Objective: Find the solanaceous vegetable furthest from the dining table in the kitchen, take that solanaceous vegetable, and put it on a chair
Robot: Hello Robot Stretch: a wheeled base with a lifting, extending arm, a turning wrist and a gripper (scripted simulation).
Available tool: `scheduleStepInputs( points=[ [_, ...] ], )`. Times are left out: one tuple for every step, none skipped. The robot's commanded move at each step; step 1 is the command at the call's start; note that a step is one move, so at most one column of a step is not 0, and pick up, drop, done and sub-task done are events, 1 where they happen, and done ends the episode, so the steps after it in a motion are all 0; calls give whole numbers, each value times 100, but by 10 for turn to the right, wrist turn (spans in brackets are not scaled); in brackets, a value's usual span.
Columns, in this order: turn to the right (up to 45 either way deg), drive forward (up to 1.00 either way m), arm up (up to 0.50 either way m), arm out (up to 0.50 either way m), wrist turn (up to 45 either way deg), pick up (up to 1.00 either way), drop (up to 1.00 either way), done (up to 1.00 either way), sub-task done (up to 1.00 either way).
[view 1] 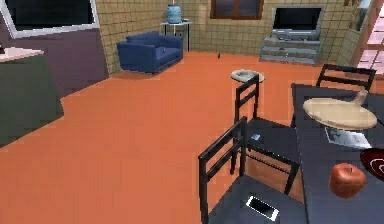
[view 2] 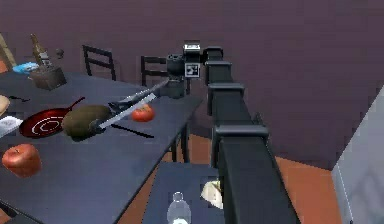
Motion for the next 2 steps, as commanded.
scheduleStepInputs(
  points=[
    [0,0,0,0,450,0,0,0,0],
    [0,0,0,0,390,0,0,0,0]
  ],
)
